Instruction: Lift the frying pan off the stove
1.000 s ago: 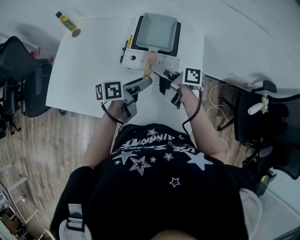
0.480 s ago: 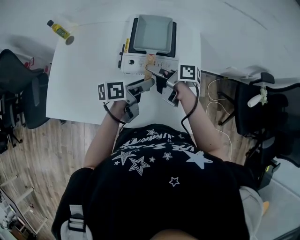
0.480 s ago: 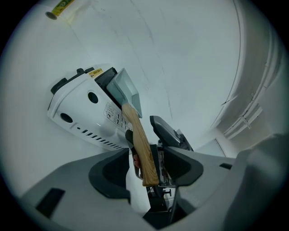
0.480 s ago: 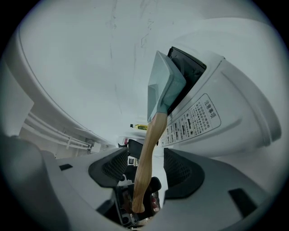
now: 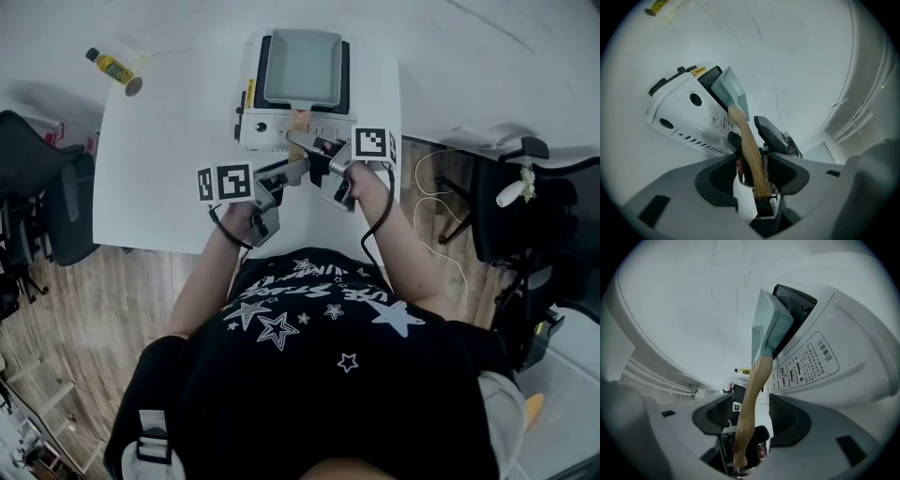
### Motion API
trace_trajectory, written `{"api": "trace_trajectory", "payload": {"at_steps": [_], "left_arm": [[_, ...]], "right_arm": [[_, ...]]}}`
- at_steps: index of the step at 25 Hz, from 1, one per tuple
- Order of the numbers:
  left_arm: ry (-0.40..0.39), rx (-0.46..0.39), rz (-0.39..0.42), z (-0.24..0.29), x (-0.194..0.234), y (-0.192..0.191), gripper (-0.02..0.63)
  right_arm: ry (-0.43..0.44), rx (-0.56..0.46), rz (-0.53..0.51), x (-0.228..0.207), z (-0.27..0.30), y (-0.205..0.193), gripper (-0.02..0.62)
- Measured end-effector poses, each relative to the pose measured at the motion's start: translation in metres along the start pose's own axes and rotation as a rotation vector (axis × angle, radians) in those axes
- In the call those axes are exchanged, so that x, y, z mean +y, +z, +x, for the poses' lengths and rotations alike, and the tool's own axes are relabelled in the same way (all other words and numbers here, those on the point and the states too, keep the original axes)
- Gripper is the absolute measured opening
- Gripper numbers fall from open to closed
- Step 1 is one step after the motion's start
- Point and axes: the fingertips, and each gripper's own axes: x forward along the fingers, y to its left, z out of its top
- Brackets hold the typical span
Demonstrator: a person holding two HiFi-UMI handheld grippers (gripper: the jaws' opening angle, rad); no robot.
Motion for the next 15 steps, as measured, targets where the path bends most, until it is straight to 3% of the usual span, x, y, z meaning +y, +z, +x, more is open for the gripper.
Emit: {"api": "trace_trajectory", "payload": {"at_steps": [2,9,15], "left_arm": [[0.003,-0.004,-0.001,-0.0004,0.0007,0.0003,0.192],[-0.006,0.001,-0.003,0.0012,-0.0021,-0.0019,0.172],[-0.015,0.007,-0.006,0.0025,-0.003,-0.0012,0.143]], "right_arm": [[0.012,0.0,0.014,0.0012,0.0007,-0.0008,0.241],[0.014,0.015,0.005,0.0018,0.0012,-0.0017,0.224],[0.029,-0.002,0.007,0.0029,0.0037,0.0012,0.138]]}}
